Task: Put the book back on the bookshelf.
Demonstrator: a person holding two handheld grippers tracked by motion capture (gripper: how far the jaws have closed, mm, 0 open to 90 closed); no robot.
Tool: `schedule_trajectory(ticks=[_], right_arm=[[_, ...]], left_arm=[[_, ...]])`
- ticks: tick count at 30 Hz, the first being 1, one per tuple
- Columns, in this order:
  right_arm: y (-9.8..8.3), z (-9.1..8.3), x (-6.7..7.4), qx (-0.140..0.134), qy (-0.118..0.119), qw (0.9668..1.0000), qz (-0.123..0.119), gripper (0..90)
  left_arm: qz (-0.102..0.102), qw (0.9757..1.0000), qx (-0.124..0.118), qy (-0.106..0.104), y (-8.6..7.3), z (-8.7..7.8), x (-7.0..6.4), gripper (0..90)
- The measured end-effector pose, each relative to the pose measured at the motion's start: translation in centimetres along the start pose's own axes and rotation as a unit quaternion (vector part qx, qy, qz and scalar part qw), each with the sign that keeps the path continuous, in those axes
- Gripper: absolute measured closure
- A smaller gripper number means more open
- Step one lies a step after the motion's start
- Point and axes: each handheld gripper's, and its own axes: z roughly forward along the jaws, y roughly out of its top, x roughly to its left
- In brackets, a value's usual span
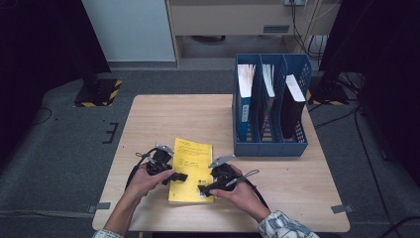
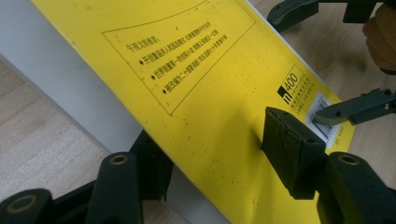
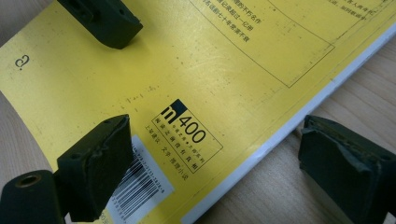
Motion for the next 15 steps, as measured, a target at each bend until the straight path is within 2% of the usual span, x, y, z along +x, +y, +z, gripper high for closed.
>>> schedule_trajectory(ticks=[6,11,15], right_arm=[[0.21,0.21,-0.34,-0.002,-0.001,1.0,-0.004,8.4],[0.71,0.49,-0.69,0.0,-0.003,1.0,0.002,7.6],[1.0,0.76,-0.95,0.002,-0.004,1.0,-0.002,6.3]], left_arm=[[0.007,1.0,0.004,0.003,0.04,-0.01,0.07,46.3],[0.006,1.0,0.003,0.003,0.05,-0.02,0.13,47.9],[0.004,1.0,0.004,-0.001,0.05,-0.06,0.24,48.0]])
